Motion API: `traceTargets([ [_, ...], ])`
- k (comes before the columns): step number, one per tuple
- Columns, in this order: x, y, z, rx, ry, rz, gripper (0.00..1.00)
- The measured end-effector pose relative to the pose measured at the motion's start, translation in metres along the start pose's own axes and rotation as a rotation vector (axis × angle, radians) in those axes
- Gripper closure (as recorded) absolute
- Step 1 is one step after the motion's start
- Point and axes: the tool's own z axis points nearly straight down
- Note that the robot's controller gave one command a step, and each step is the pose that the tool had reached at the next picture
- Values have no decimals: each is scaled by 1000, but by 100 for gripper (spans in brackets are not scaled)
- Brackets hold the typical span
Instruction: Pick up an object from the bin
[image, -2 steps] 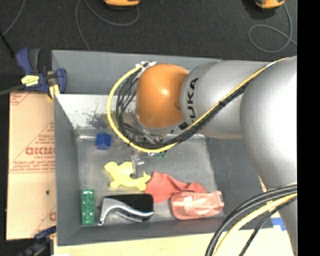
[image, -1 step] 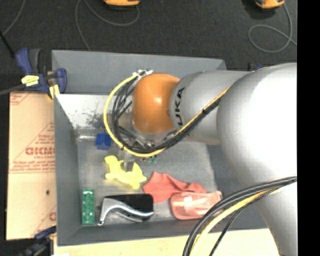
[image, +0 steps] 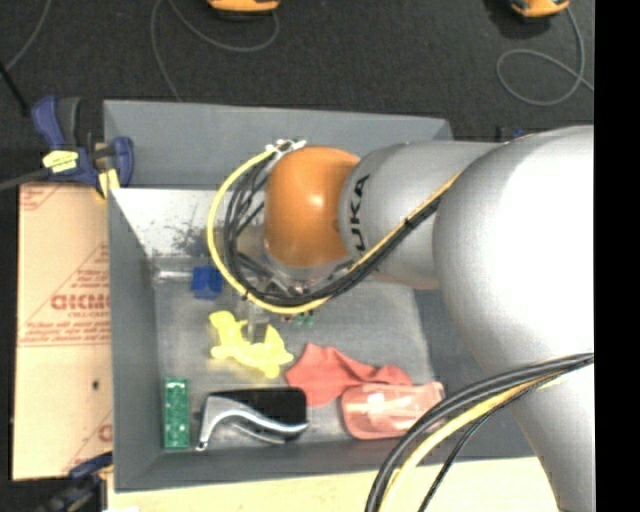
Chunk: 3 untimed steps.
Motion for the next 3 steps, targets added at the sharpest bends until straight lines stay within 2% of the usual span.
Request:
traceTargets([
  [1,2,5,-38,-1,-4,-15,100],
  [2,2,5,-38,-1,-4,-15,100],
  [3,7,8,-146,-1,-8,-39,100],
])
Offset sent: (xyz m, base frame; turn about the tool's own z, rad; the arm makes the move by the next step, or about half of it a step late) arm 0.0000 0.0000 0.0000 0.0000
